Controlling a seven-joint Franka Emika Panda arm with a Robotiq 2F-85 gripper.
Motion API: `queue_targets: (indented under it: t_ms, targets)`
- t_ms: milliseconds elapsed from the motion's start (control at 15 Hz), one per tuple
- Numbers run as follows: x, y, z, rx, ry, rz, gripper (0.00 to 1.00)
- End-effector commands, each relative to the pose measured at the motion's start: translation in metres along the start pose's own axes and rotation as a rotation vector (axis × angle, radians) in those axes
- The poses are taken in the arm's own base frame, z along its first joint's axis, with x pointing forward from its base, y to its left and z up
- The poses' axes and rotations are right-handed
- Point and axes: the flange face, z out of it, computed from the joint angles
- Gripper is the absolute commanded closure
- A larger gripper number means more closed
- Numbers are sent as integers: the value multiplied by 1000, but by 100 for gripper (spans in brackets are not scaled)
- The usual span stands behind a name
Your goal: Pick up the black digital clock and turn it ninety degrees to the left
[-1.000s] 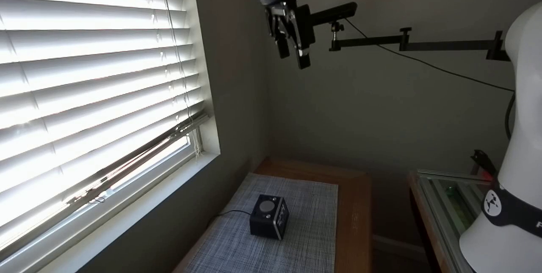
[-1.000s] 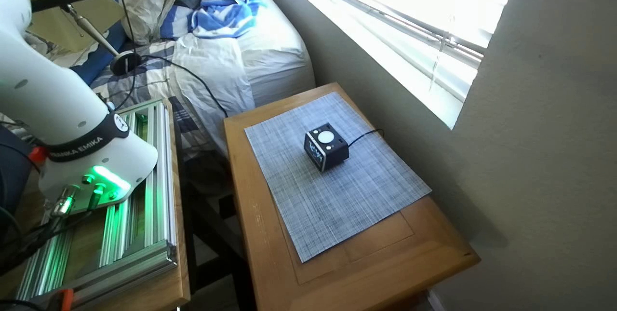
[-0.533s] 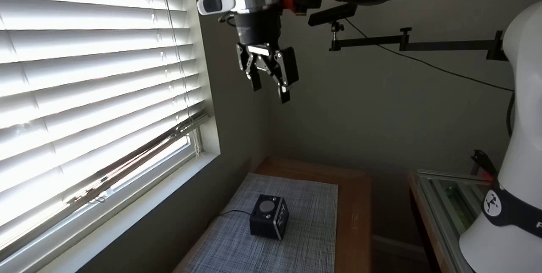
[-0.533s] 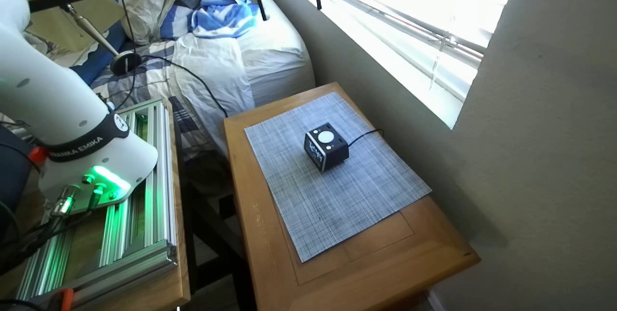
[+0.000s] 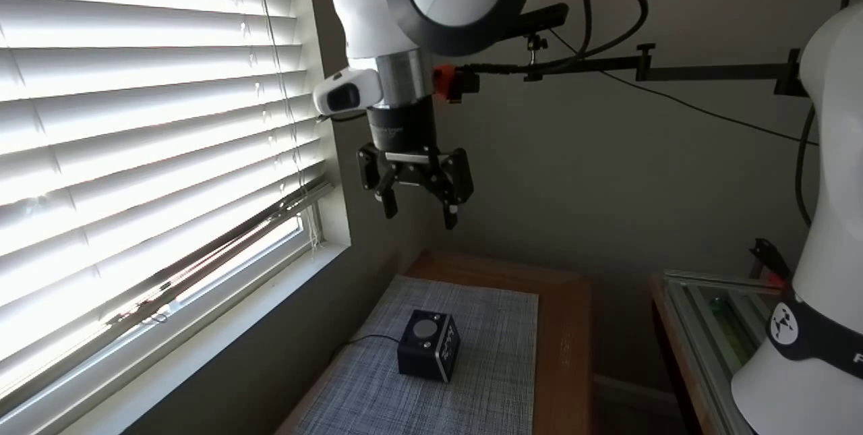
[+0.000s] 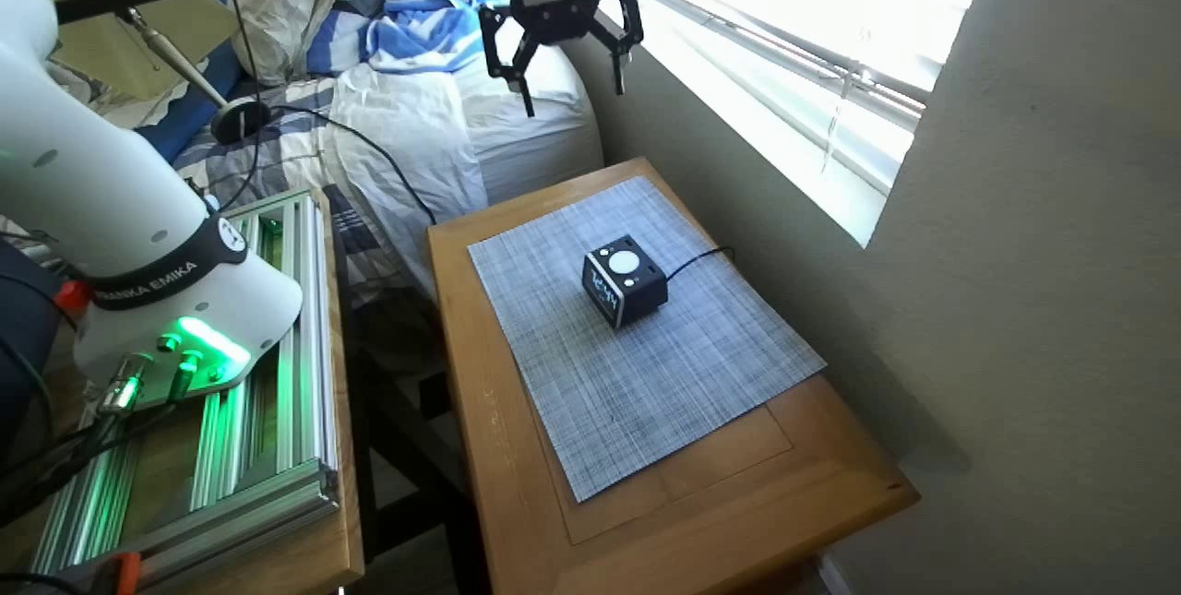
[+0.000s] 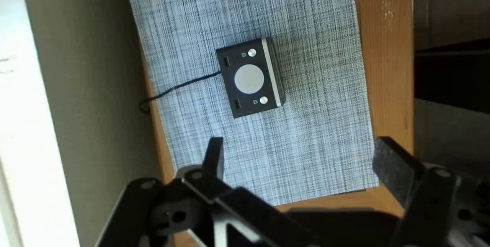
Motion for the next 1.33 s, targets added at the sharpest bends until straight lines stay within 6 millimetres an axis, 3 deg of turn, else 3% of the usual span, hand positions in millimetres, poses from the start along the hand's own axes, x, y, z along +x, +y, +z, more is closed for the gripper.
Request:
queue_targets:
  t_ms: [0,133,200,400,667,800,1267]
  targets:
    - [8,3,37,64,50,-178,0]
    - [11,4,53,115,55,-243,0]
    - [9,-2,38,90,31,-180,0]
    - [12,-2,54,124,33,-223,0]
    - [13,-1,53,123,34,-232,0]
    - [6,3,75,130,49,-186,0]
    - [-5,11,123,62,66,-113,0]
